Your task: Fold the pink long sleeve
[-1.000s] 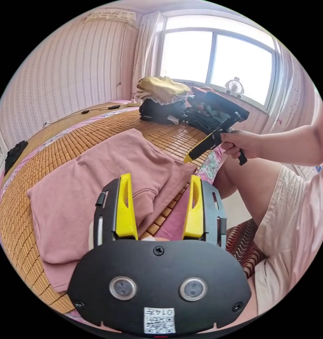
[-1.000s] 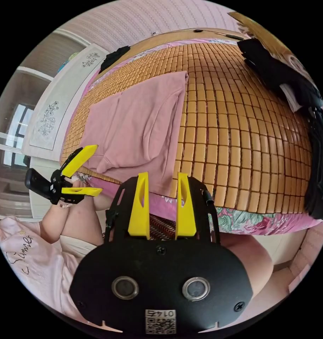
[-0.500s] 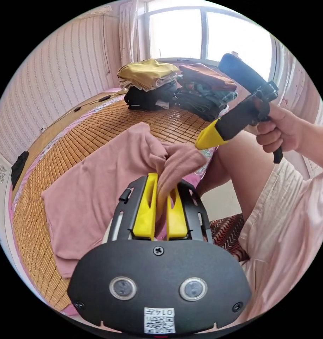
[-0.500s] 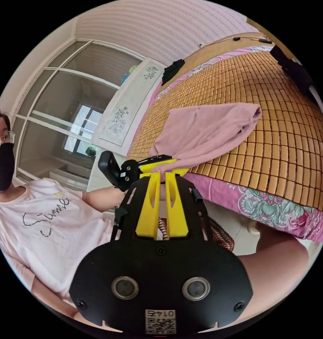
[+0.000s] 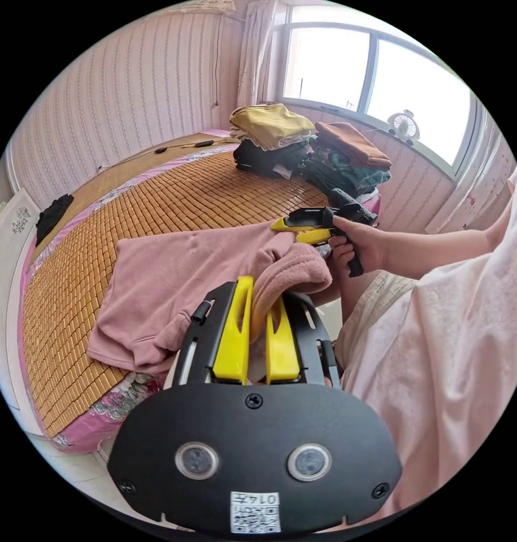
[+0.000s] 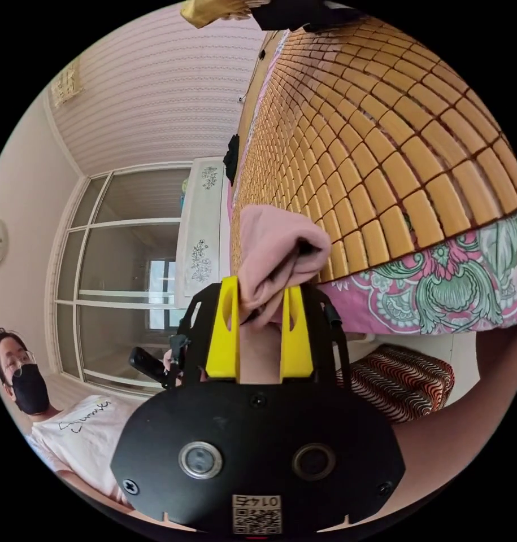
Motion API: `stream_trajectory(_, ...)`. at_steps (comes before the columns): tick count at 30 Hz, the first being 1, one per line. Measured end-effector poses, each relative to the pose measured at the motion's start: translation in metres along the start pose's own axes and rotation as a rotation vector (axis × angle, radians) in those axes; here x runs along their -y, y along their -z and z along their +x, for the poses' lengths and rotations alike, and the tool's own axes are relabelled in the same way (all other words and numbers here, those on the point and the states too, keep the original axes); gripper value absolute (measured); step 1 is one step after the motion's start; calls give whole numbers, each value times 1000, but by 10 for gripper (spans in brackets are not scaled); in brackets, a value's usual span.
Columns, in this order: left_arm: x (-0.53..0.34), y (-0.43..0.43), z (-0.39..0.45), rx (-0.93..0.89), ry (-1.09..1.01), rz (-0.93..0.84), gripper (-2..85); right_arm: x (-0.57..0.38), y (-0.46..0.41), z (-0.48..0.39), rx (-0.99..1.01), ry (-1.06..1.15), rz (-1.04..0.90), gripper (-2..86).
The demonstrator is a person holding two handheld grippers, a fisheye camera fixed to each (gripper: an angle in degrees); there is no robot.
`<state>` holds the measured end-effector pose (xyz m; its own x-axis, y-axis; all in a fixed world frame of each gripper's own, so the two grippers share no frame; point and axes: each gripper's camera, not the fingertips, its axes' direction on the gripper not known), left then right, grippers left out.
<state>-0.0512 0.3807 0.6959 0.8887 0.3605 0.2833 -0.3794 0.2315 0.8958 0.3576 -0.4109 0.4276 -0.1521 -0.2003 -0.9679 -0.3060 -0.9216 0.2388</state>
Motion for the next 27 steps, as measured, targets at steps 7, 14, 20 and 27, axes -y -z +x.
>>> stream_trajectory(7,13,6,0,-153,-23,79,16,-11,70,-66,-85,202,161,71)
stream_trajectory(14,45,-15,0,-399,-57,133,18,-5,108,-138,-362,300,162,75)
stream_trajectory(20,22,-8,-57,-303,140,130,35,64,-38,-204,-462,485,-71,105)
stream_trajectory(27,-19,-15,-150,-76,421,-84,80,150,-225,-182,-533,460,-339,81)
